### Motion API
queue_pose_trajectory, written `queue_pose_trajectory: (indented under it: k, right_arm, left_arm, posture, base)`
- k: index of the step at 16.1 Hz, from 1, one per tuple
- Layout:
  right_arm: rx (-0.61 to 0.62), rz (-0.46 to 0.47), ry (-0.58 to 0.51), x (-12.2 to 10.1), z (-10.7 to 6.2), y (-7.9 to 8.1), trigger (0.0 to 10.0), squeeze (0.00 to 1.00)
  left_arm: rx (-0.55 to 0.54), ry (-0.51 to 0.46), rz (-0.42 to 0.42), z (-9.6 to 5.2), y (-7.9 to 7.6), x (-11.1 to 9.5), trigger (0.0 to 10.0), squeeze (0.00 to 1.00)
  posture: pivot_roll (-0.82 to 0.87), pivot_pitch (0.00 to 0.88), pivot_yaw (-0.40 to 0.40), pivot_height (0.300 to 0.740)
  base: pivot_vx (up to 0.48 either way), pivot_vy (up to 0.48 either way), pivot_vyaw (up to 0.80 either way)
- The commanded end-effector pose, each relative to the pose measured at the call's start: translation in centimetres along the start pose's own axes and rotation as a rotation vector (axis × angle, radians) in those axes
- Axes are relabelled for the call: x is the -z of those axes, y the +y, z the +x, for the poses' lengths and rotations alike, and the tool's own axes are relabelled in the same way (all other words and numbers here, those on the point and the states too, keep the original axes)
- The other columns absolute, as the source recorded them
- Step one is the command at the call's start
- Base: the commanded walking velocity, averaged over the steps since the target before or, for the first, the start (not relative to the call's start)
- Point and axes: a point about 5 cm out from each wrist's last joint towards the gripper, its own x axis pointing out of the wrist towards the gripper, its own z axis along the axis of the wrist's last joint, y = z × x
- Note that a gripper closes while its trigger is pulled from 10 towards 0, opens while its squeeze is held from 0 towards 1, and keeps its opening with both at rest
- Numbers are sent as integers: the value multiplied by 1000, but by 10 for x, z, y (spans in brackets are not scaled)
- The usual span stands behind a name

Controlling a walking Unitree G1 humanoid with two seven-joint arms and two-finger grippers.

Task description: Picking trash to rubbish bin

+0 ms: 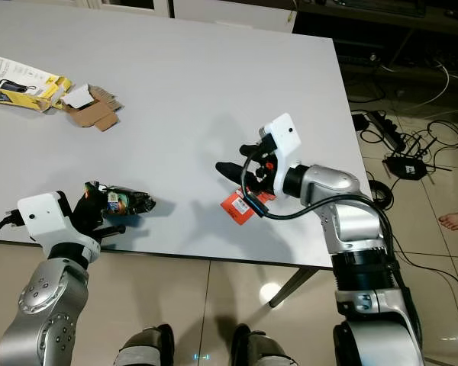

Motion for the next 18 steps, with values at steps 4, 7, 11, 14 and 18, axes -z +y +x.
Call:
queue_pose_trajectory:
  k: [4, 7, 11, 14, 18]
  right_arm:
    - [144, -65, 44, -2, 9, -11, 10000, 0]
    - [152, -191, 78, 4, 18, -12, 10000, 0]
    - [-48, -423, 62, -10, 15, -16, 10000, 0]
    - [-115, -524, 96, -27, 12, -27, 10000, 0]
    - [-192, -620, 193, -27, 14, -36, 10000, 0]
  left_arm:
    - [10, 13, -3, 3, 1, 3, 10000, 0]
    - [15, 15, -1, 5, 0, 4, 10000, 0]
    - [24, 19, 8, 5, 1, 4, 10000, 0]
    - [22, 17, 12, 6, 2, 3, 10000, 0]
    - [21, 20, 5, 5, 0, 6, 10000, 0]
  posture:
    - [13, 131, -64, 740]
    - [17, 123, -59, 740]
    - [18, 122, -50, 740]
    - [22, 121, -52, 740]
    - [24, 122, -56, 740]
  base:
    - [0, 0, 0]
    - [0, 0, 0]
    - [0, 0, 0]
    - [0, 0, 0]
    - [0, 0, 0]
